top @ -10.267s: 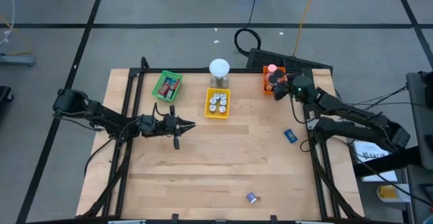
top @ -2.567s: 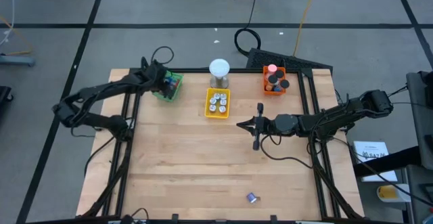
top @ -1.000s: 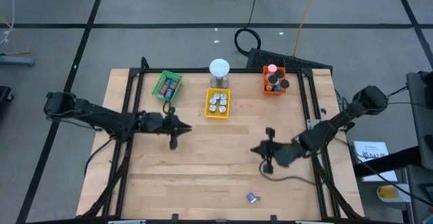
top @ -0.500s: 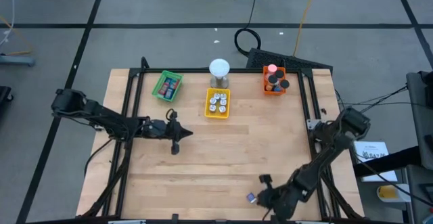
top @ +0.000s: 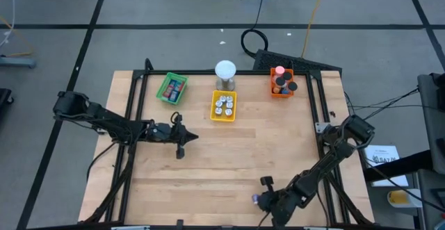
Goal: Pick & Place Office items
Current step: Put the purple charger adapter into the yellow bin
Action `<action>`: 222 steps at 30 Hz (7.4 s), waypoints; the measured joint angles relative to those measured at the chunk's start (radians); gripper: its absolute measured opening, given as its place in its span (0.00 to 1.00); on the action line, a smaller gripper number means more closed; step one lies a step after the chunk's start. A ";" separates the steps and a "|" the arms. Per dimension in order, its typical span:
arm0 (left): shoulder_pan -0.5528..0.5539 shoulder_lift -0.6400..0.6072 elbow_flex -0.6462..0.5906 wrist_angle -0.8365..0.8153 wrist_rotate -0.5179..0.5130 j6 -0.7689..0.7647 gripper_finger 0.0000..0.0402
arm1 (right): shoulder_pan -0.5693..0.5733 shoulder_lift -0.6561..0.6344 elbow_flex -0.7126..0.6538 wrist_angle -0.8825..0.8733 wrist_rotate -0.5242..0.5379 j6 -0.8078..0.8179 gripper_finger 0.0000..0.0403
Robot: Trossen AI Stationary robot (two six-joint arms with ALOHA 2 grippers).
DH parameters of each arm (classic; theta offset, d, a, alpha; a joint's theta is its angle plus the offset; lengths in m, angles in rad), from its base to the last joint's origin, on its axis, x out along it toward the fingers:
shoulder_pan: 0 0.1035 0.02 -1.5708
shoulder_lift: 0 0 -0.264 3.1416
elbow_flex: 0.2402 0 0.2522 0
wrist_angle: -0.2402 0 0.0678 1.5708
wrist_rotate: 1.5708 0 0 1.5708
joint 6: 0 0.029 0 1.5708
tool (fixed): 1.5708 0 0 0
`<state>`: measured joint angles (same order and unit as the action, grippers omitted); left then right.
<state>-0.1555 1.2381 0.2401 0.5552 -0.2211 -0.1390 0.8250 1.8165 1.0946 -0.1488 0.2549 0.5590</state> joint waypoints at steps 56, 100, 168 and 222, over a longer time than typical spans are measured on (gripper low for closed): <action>-0.085 0.000 0.001 -0.004 -0.061 -0.083 0.01 | 0.006 0.094 -0.002 -0.004 0.407 0.581 0.72; -0.085 0.000 0.001 -0.005 -0.078 -0.073 0.01 | -0.028 0.073 -0.271 0.337 0.493 0.194 0.50; -0.085 0.000 0.001 -0.005 -0.077 -0.074 0.01 | -0.688 0.119 0.350 -0.924 -0.181 -0.205 0.37; -0.089 0.000 0.000 -0.009 -0.077 -0.078 0.01 | -0.685 -0.026 0.098 -0.517 -0.199 0.053 0.31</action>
<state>-0.2440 1.2379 0.2405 0.5461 -0.2981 -0.2165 0.1398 1.7901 1.1925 -0.6656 0.0560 0.6119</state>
